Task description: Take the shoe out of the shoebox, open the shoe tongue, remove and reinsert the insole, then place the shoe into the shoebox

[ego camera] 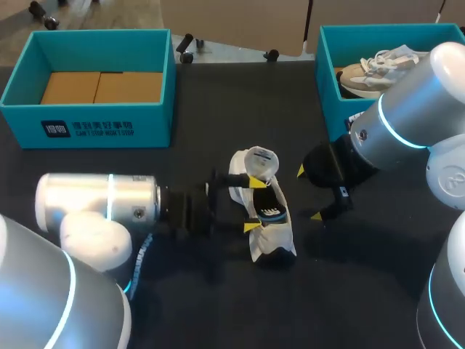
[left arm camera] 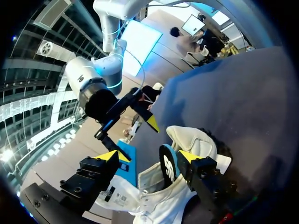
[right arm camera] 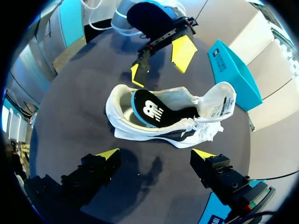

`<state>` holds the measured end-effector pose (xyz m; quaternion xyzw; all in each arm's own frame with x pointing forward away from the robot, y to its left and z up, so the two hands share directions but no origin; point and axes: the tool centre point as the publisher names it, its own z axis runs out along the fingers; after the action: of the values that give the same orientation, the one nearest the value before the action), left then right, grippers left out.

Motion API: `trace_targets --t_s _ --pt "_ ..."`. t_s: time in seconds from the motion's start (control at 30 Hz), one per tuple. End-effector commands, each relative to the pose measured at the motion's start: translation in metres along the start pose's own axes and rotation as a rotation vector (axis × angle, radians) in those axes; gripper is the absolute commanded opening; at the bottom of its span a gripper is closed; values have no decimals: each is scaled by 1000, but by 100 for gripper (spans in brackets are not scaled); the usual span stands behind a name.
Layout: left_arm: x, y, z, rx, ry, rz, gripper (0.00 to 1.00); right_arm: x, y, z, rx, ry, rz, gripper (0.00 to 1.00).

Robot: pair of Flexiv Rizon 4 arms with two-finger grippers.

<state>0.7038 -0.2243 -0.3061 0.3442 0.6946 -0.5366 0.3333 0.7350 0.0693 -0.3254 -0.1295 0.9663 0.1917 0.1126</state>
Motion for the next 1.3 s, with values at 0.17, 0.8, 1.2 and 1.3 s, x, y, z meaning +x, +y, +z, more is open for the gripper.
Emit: trace_targets --t_s 0.17,0.8,1.2,1.3 --pt "-15 -1 -14 37 154 19 72 1 0 1 2 -2 0 100" --pt "-36 0 -26 76 580 116 0 1 0 1 2 -2 0 100" --pt "-50 -2 -34 98 958 79 0 1 0 1 2 -2 0 100" --pt "-53 0 -36 89 1038 61 0 1 0 1 2 -2 0 100"
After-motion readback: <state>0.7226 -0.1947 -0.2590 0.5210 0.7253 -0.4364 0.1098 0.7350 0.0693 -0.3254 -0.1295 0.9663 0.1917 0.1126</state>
